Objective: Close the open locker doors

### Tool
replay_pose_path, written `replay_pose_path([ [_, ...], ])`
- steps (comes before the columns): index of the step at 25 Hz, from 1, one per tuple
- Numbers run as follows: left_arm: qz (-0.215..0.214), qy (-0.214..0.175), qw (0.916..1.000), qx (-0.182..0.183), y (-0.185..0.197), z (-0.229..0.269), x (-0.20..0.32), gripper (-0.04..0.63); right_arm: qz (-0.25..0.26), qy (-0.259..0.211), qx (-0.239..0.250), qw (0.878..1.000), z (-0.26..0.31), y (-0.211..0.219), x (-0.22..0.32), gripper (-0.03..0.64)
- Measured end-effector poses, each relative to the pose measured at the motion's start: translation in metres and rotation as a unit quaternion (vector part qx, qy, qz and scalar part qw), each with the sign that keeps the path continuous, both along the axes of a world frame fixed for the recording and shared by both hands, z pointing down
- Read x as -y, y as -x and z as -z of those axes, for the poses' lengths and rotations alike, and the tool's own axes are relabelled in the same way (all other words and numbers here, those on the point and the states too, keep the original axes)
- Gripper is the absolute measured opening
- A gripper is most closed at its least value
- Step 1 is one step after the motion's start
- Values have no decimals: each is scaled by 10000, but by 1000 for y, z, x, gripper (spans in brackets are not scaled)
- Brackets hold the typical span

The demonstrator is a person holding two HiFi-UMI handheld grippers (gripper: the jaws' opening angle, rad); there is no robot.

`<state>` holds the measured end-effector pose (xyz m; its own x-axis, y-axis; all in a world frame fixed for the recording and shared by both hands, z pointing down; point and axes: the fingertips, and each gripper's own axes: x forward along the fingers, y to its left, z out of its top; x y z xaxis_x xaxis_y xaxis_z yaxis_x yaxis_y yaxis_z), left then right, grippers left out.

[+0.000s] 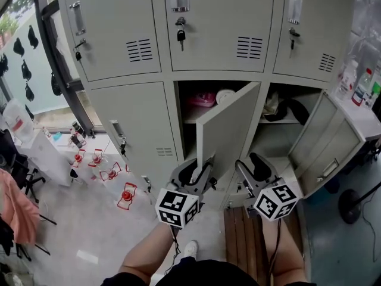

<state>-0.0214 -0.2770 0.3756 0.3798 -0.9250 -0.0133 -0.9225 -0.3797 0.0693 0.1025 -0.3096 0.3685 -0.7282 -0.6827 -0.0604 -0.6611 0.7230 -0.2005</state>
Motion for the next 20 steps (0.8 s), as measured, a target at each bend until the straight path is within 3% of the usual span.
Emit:
replay_pose_path([
  [10,167,9,9999,-22,42,-2,25,144,243,83,-52,9997,-10,60,26,229],
  [20,174,-39,9998,-29,68,-2,50,153,275,142,-76,9995,-16,94,49,227],
])
